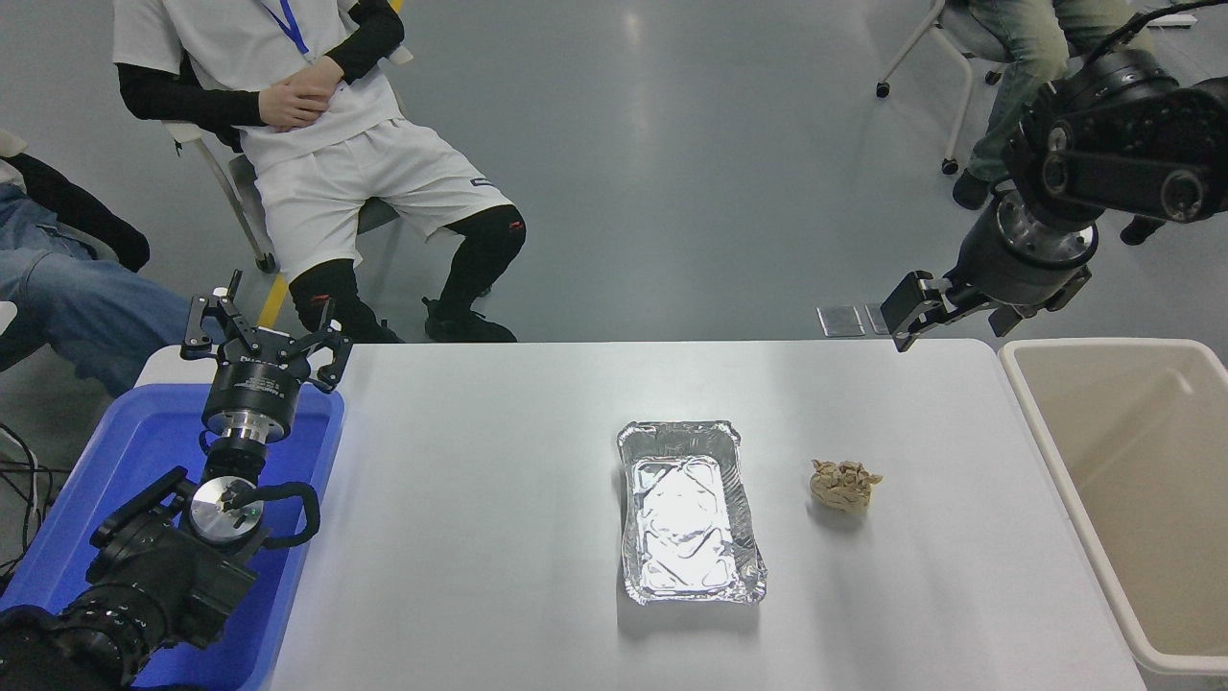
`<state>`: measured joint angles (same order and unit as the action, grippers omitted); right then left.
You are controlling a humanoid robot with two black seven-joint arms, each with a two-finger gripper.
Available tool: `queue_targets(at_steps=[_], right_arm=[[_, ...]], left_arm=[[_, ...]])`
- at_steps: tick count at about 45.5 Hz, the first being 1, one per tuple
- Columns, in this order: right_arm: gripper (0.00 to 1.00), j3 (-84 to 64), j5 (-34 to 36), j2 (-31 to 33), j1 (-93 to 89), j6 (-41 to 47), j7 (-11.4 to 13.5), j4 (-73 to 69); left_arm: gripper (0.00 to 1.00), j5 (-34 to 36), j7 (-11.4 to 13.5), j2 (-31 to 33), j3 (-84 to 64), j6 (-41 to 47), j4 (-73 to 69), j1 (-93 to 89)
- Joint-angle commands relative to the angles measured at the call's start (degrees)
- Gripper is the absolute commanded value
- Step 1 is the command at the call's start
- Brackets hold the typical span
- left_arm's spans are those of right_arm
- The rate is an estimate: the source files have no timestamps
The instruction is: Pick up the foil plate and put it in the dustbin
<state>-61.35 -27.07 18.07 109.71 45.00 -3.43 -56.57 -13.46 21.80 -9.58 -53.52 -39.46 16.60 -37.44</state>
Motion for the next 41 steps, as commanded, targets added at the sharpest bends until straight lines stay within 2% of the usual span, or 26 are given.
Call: queue_targets(at_steps=[1,41], right_arm=[[1.0,0.0,0.0,0.12,-0.29,0.0,0.0,0.06],[1.0,0.18,0.0,-0.4,-0.2,0.0,0.0,0.06]], left_arm=[[0.99,0.01,0.08,0.0,0.0,0.17,0.01,-0.09],[0.99,0.01,0.0,0.0,0.0,0.09,0.01,0.0]])
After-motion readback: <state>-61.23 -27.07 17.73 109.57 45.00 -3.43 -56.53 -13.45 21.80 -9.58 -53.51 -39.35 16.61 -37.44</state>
